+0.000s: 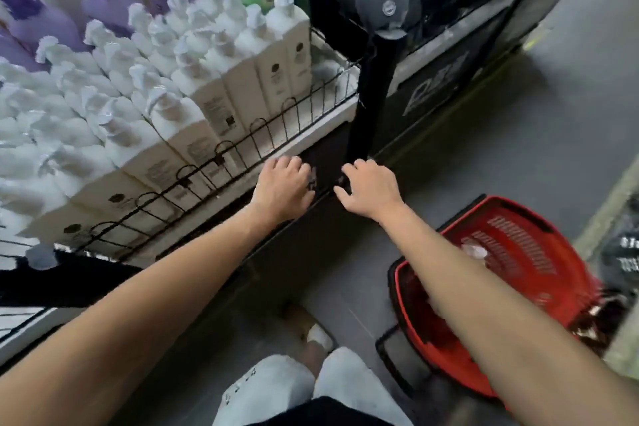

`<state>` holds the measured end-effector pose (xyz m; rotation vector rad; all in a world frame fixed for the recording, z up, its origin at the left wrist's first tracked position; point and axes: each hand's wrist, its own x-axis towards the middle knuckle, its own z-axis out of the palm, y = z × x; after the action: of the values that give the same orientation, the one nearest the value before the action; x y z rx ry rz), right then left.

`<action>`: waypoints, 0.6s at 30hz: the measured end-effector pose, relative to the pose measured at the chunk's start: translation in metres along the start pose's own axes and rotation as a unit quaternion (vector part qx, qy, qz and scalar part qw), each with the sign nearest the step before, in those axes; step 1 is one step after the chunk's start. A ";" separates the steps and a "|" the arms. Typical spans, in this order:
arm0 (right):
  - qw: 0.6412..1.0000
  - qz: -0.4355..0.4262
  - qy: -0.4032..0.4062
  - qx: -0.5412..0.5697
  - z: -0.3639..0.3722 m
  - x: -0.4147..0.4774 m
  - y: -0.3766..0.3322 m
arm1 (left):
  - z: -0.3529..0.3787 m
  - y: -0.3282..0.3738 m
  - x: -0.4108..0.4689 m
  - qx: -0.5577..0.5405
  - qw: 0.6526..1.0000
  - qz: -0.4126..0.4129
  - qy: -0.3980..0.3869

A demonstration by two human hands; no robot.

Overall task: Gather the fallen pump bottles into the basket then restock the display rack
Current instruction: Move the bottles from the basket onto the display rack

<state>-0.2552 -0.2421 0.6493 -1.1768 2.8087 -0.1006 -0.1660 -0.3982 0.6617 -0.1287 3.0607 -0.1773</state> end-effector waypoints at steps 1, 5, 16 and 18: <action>0.999 0.031 -0.018 0.007 0.008 -0.024 0.013 | 0.003 0.023 -0.003 -0.005 1.000 0.016 -0.017; 0.988 0.138 -0.059 0.038 0.040 -0.124 0.054 | 0.018 0.114 -0.020 0.004 0.993 0.102 -0.066; 0.898 0.400 -0.119 0.141 0.088 -0.349 0.138 | 0.047 0.325 -0.043 -0.024 0.941 0.295 -0.162; 0.880 0.431 -0.120 0.159 0.096 -0.365 0.152 | 0.054 0.347 -0.032 -0.027 0.931 0.316 -0.182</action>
<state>-0.0971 0.1230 0.5615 0.1666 2.6594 -0.2992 -0.1574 -0.0576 0.5693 0.7256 2.5707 -0.0223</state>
